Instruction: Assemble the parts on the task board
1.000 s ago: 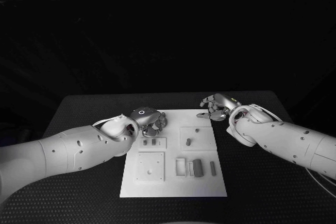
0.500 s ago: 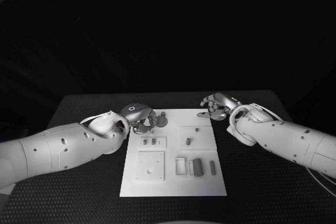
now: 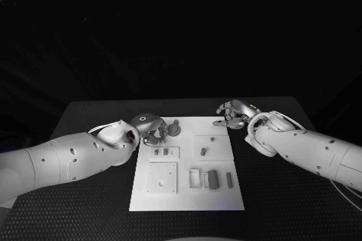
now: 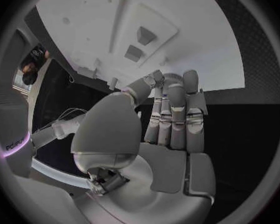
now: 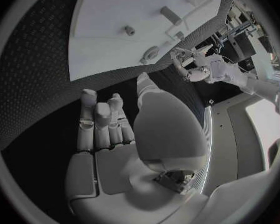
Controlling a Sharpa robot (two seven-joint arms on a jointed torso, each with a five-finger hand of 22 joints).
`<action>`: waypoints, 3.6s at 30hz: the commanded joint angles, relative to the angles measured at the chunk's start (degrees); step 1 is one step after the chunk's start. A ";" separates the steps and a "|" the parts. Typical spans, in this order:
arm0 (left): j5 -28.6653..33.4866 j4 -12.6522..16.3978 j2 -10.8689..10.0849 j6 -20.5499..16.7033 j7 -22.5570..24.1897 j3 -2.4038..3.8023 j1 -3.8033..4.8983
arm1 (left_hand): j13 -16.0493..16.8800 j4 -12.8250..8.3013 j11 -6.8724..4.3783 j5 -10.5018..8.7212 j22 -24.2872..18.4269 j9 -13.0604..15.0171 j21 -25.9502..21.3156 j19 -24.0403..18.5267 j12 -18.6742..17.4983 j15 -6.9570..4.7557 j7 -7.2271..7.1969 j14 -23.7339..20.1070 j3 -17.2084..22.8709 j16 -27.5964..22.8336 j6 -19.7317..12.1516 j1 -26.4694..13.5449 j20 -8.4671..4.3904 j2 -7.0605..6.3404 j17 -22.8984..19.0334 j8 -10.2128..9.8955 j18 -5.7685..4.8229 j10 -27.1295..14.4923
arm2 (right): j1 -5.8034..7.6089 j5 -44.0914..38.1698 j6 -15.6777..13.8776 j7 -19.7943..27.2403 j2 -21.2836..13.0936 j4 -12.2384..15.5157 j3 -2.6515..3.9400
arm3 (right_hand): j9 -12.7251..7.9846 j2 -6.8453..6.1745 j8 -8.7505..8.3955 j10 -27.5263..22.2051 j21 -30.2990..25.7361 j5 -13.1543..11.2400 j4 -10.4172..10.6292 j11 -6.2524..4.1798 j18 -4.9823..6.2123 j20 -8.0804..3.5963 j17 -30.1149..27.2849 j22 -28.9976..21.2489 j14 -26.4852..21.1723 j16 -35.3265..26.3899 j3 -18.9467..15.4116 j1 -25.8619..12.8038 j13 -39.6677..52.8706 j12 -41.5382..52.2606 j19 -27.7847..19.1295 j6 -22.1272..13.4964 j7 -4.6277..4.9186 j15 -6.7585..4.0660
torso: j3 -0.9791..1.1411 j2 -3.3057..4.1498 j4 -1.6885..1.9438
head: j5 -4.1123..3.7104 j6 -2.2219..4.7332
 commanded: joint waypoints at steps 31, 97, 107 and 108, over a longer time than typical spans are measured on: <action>0.30 -2.95 2.08 2.94 0.39 -0.64 -0.52 | 0.08 0.26 0.15 0.33 1.13 -0.01 -0.10 0.13 -0.10 -0.20 -0.06 0.24 0.28 0.02 0.24 -0.60 0.01 0.51 -0.07 0.03 1.77 0.43 | -0.02 -0.14 0.59 0.26 0.16 0.02 0.02 | 0.10 0.03 -0.18 -0.43 0.26 -0.02 0.05 0.15 1.74 -0.56 -0.11 0.05 -0.53 0.20 0.46 -0.55 -0.09 0.31 0.01 -1.21 1.49 -0.01 | 0.07 -0.01 -0.01 | -0.12 -0.22; 1.13 -4.77 3.05 3.73 -0.23 -0.80 -0.73 | 0.07 0.15 0.68 0.23 1.08 -1.14 -0.89 -0.03 -1.00 0.28 1.66 -0.34 -0.38 -0.28 -3.97 -1.76 0.29 -1.81 -0.07 -2.26 1.81 -1.10 | -0.04 -0.13 0.57 0.25 0.11 -0.14 0.02 | 0.14 0.02 -0.19 -0.47 0.28 -0.02 0.04 0.15 1.74 -0.56 -0.20 0.04 -0.56 0.26 0.49 -0.60 -0.20 0.41 -0.01 -1.24 1.49 0.00 | 0.06 0.00 0.00 | -0.50 -0.29; 1.18 -5.04 3.05 4.39 -1.18 -0.80 -0.73 | -0.12 0.97 1.20 0.07 1.08 -2.04 -1.67 -0.66 -0.99 0.79 2.04 -1.39 -0.87 -0.47 -8.30 -2.63 0.77 -3.27 0.05 -4.13 1.94 -2.74 | -0.08 -0.09 0.75 0.25 0.05 -0.17 0.02 | 0.14 0.00 -0.21 -0.47 0.28 -0.02 0.04 0.15 1.74 -0.56 -0.21 0.04 -0.56 0.26 0.49 -0.59 -0.22 0.42 -0.01 -1.27 1.50 0.00 | 0.05 0.00 0.00 | -0.55 -0.36; 1.17 -5.02 3.05 4.49 -1.25 -0.80 -0.73 | -0.12 1.03 1.21 0.06 1.09 -2.10 -1.70 -0.66 -0.96 0.80 2.03 -1.44 -0.89 -0.45 -8.64 -2.63 0.79 -3.34 0.07 -4.25 1.97 -2.79 | -0.09 -0.09 0.83 0.24 0.04 -0.18 0.02 | 0.14 0.00 -0.21 -0.48 0.28 -0.02 0.04 0.16 1.74 -0.56 -0.21 0.04 -0.56 0.27 0.49 -0.59 -0.22 0.42 -0.01 -1.27 1.50 0.00 | 0.05 -0.01 0.00 | -0.55 -0.33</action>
